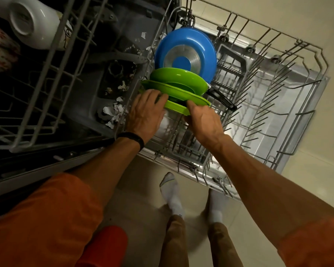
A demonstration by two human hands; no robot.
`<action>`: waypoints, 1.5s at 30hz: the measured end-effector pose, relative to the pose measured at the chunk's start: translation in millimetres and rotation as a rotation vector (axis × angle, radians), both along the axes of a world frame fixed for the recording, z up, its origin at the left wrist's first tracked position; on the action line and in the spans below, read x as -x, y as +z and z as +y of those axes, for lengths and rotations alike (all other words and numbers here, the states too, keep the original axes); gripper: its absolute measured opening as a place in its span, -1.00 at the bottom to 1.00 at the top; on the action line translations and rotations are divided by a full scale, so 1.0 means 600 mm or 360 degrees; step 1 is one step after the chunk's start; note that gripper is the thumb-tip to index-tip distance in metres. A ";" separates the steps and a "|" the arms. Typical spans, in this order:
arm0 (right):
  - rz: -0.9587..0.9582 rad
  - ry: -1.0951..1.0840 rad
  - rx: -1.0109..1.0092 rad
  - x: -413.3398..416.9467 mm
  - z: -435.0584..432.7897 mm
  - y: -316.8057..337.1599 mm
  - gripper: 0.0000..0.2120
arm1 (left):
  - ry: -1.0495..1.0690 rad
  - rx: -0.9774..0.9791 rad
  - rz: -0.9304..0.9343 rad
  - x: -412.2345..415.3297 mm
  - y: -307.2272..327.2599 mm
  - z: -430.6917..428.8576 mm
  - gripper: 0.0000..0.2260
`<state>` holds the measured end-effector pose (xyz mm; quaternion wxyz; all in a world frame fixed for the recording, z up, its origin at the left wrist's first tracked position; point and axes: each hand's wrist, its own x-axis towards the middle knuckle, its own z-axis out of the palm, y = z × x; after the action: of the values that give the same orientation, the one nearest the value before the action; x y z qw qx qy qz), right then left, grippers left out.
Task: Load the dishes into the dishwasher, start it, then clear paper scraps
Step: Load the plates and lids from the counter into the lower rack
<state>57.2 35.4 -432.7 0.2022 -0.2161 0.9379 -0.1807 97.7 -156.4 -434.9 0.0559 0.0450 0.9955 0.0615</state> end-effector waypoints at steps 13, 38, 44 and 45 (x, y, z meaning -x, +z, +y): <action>0.0197 0.0053 -0.0206 -0.100 0.026 0.028 -0.29 | 0.0093 0.0098 -0.0255 -0.061 0.002 -0.020 -0.24; 0.0062 0.0217 -0.0176 -0.085 0.097 0.521 -0.37 | 0.0327 0.0083 -0.0290 -0.106 0.473 0.154 -0.38; 0.0199 0.0235 -0.0037 -0.114 0.124 0.726 -0.40 | 0.0489 0.0059 -0.0096 -0.159 0.689 0.182 -0.40; 0.0231 0.0244 -0.0012 -0.122 0.127 0.756 -0.40 | 0.0498 0.0073 -0.0064 -0.170 0.721 0.183 -0.40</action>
<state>130.2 111.7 21.0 0.1478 -0.2990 0.9315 -0.1451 199.7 -46.9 -2.6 0.0666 -0.1131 0.9902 0.0477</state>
